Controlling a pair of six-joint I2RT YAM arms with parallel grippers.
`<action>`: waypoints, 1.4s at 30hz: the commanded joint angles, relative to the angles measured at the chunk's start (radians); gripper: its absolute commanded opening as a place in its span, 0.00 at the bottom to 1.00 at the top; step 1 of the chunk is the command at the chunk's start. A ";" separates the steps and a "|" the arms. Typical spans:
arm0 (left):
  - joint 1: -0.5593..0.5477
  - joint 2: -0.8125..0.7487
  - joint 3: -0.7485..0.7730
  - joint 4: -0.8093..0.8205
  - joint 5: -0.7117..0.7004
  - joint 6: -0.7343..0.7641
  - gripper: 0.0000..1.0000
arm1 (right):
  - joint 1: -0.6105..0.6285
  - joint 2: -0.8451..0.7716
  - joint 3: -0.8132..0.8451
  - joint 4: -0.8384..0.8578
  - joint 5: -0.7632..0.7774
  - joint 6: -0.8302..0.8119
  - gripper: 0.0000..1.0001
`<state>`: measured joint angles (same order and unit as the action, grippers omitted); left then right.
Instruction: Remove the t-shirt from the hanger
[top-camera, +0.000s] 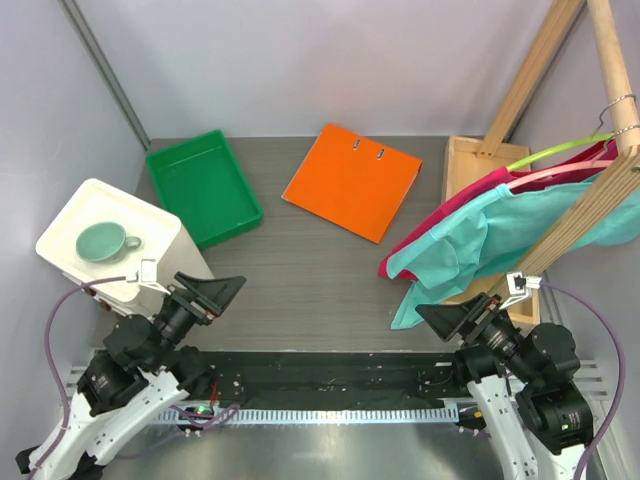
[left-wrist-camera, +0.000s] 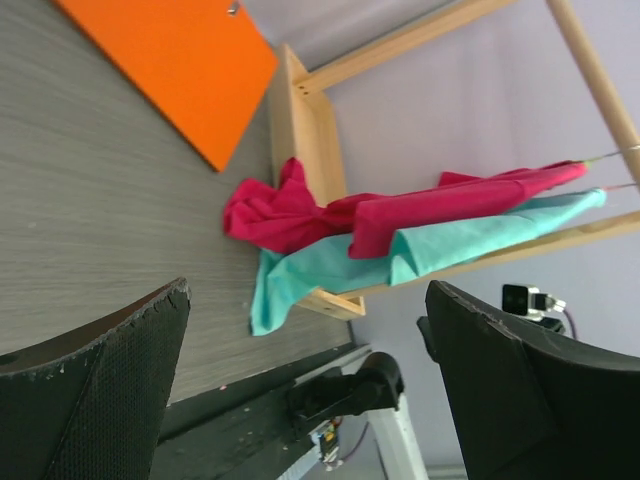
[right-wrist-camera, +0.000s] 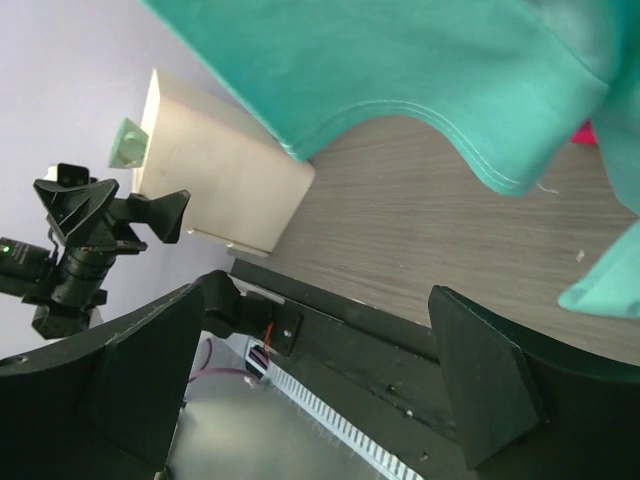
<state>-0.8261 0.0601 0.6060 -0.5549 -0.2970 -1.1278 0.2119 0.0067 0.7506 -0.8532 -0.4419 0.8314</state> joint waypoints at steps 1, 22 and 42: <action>0.005 -0.103 0.040 -0.207 -0.117 -0.030 1.00 | -0.003 -0.004 0.068 -0.112 0.034 -0.055 1.00; 0.004 0.486 0.270 -0.582 0.002 -0.110 1.00 | -0.003 0.337 0.616 -0.218 0.348 -0.276 1.00; 0.005 0.259 0.098 -0.268 0.248 -0.046 1.00 | 0.001 0.791 1.089 -0.215 0.663 -0.201 0.79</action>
<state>-0.8242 0.3843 0.7631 -1.0355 -0.1726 -1.2423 0.2119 0.7494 1.7988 -1.0996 0.1417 0.5835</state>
